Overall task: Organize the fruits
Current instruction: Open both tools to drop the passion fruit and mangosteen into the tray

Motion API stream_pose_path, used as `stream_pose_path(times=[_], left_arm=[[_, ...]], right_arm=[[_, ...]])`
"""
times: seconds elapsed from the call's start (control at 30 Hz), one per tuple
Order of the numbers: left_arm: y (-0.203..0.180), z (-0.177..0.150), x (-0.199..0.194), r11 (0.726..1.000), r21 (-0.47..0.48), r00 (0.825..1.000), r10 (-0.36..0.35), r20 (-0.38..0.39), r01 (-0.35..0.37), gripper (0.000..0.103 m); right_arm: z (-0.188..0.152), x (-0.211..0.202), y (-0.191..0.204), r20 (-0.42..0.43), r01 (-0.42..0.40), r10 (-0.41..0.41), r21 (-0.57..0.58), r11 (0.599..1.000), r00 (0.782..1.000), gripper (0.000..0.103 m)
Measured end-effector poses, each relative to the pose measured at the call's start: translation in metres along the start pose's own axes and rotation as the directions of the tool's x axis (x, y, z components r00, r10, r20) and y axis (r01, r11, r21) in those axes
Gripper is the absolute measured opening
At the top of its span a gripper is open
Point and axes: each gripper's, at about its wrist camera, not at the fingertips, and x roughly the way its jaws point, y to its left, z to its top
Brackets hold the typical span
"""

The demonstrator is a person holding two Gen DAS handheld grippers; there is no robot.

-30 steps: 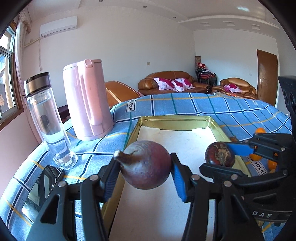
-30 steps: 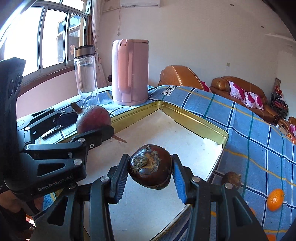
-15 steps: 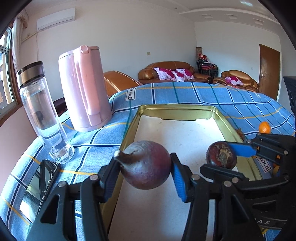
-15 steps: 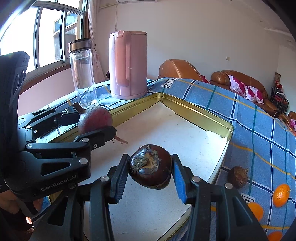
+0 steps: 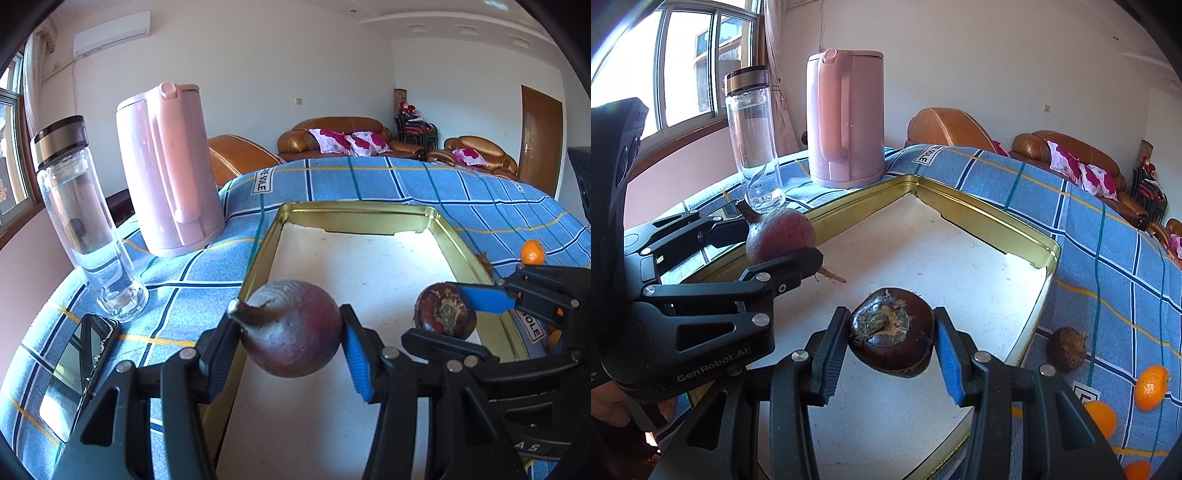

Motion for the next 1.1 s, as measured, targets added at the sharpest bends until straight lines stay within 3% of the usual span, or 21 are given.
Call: stream_pose_path(times=[0.43,0.7,0.9,1.0,1.1], left_arm=[[-0.001,0.0,-0.001,1.0,0.002,1.0,0.006,0.012,-0.006,0.054],[0.002,0.0,-0.004,1.0,-0.01,1.0,0.013,0.024,-0.013,0.06],[0.007,-0.001,-0.014,0.999,-0.037,0.997,0.028,0.066,-0.026,0.075],[0.007,-0.003,-0.026,0.998,-0.05,0.991,0.037,0.13,-0.031,0.082],[0.003,-0.006,-0.041,0.997,-0.066,0.979,0.054,0.196,-0.041,0.091]], right_arm=[[-0.002,-0.002,0.001,0.0,0.002,-0.002,-0.002,1.0,1.0,0.047],[-0.004,-0.004,0.002,0.011,0.001,-0.001,-0.003,1.0,1.0,0.048],[-0.007,-0.014,0.002,0.047,0.024,-0.024,0.007,1.0,0.999,0.056],[-0.009,-0.021,0.0,0.064,0.031,-0.032,0.009,0.999,0.997,0.065],[-0.014,-0.035,0.001,0.087,0.052,-0.051,-0.008,0.999,0.995,0.066]])
